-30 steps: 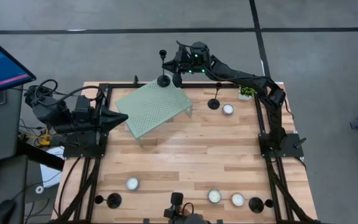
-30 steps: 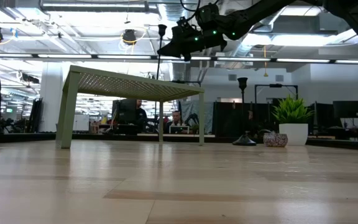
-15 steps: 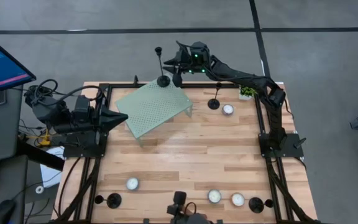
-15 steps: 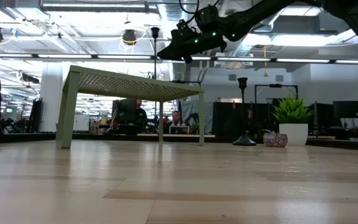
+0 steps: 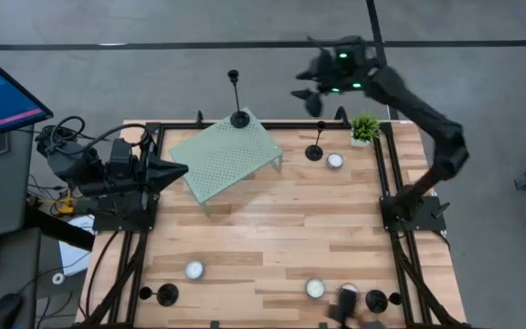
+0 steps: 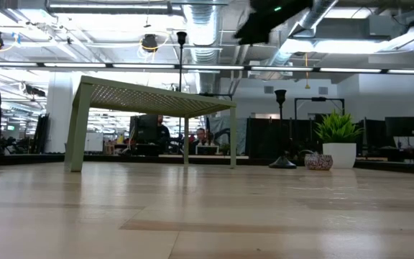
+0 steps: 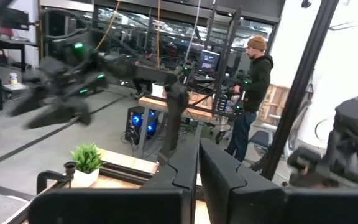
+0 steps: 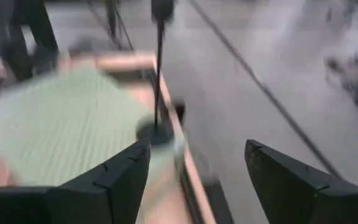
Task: Pick & Place candle stick holders
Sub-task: Align the black candle holder with the other black candle holder on the shelf
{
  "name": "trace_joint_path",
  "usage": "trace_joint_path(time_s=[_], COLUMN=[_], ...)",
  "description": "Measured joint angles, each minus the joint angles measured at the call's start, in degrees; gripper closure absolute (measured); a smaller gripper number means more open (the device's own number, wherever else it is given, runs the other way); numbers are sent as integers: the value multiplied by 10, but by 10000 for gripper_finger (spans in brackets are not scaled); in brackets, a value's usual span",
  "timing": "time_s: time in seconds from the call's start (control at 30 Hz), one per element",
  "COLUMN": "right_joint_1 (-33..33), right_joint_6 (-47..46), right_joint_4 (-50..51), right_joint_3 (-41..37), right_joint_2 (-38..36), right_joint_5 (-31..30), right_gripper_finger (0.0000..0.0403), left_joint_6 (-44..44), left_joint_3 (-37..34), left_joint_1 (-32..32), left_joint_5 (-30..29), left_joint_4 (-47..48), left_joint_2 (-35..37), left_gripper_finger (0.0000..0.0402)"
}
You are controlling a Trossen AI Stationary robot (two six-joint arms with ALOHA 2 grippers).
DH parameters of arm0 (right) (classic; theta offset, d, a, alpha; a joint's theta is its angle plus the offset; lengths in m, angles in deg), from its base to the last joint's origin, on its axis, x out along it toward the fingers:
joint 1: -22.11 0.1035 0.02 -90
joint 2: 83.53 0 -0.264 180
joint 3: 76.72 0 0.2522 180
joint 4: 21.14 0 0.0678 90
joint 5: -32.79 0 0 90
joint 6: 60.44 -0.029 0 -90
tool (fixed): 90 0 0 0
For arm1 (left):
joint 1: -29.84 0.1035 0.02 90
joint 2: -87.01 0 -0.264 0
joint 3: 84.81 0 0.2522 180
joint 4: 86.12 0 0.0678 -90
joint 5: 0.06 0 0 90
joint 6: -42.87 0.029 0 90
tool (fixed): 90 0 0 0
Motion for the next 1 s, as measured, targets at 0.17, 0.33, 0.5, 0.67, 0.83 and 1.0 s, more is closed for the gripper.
trace_joint_path(time_s=[0.17, 0.33, 0.5, 0.67, 0.83, 1.0], right_joint_1=[-49, -69, -41, -1, 38, 56], right_joint_6=[11, -46, -144, -246, -278, -300], right_joint_4=[186, 177, 62, -103, -199, -224], right_joint_3=[-23, -186, -384, -537, -604, -610], right_joint_2=[-79, -174, -266, -320, -311, -262], right_joint_5=[-25, -28, -39, -94, -156, -170], right_gripper_finger=[159, 168, 178, 181, 174, 145], left_joint_6=[1, 25, 30, 30, 30, 30], left_joint_3=[0, 0, 0, 0, 0, 0], left_joint_1=[0, 0, 0, 0, 0, 0], left_joint_5=[-3, -33, -49, -55, -55, -55], left_joint_4=[0, -1, -2, -4, -5, -6], left_joint_2=[0, -1, -1, -2, -3, -9], left_gripper_finger=[379, 377, 377, 377, 377, 377])
